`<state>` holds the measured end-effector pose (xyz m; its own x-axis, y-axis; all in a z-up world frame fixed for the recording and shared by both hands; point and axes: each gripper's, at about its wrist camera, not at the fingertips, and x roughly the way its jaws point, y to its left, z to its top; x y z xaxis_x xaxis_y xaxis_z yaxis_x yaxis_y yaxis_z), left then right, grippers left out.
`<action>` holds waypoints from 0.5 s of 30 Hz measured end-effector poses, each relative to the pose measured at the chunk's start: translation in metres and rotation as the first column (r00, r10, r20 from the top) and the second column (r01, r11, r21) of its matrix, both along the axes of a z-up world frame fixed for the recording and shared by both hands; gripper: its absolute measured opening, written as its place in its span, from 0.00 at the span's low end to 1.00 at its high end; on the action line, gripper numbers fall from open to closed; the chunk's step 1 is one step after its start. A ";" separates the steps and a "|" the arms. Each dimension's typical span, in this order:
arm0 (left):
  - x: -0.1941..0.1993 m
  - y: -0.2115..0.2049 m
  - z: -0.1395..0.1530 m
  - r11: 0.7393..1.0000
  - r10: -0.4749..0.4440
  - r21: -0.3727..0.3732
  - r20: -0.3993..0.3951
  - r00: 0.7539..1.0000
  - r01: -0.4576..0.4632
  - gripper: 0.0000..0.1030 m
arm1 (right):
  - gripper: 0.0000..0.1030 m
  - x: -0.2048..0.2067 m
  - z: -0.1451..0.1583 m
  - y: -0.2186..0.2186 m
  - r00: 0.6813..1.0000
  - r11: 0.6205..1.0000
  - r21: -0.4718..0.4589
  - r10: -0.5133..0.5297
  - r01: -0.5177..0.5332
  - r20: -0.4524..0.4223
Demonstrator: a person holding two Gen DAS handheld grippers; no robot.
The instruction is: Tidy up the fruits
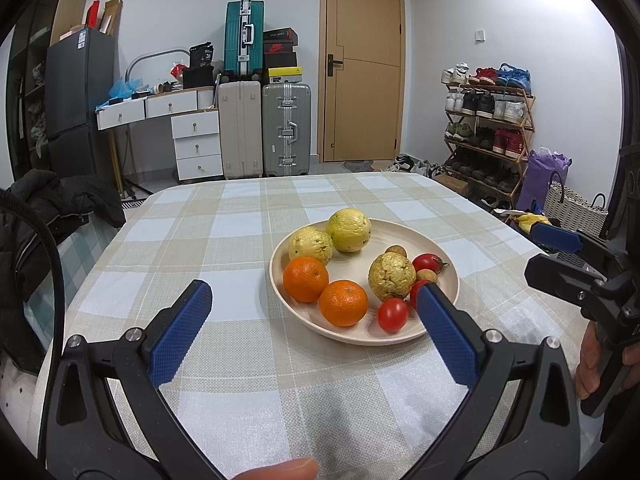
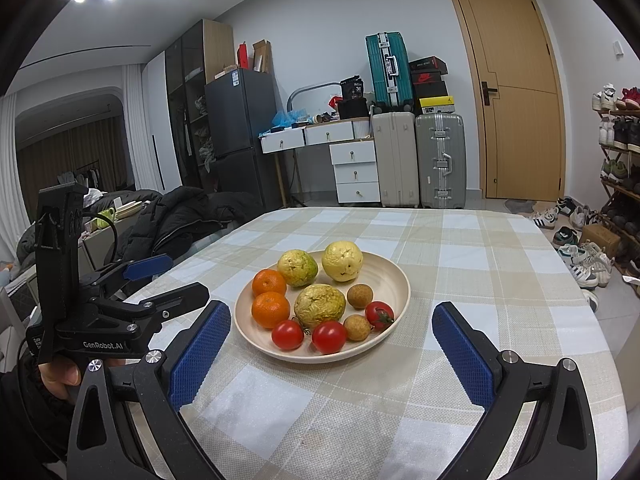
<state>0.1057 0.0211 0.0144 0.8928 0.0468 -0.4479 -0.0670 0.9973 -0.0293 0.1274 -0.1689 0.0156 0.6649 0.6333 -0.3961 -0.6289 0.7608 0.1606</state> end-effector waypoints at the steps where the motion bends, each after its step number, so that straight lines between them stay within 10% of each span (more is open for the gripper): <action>1: 0.000 0.000 0.000 1.000 0.000 0.000 0.000 1.000 0.000 0.99 | 1.00 0.000 0.000 0.000 1.000 1.000 0.000 0.000 0.000 0.000; 15: 0.000 0.000 0.000 1.000 0.000 -0.001 0.000 1.000 0.000 0.99 | 1.00 -0.001 0.000 0.001 1.000 1.000 -0.002 0.002 -0.002 -0.002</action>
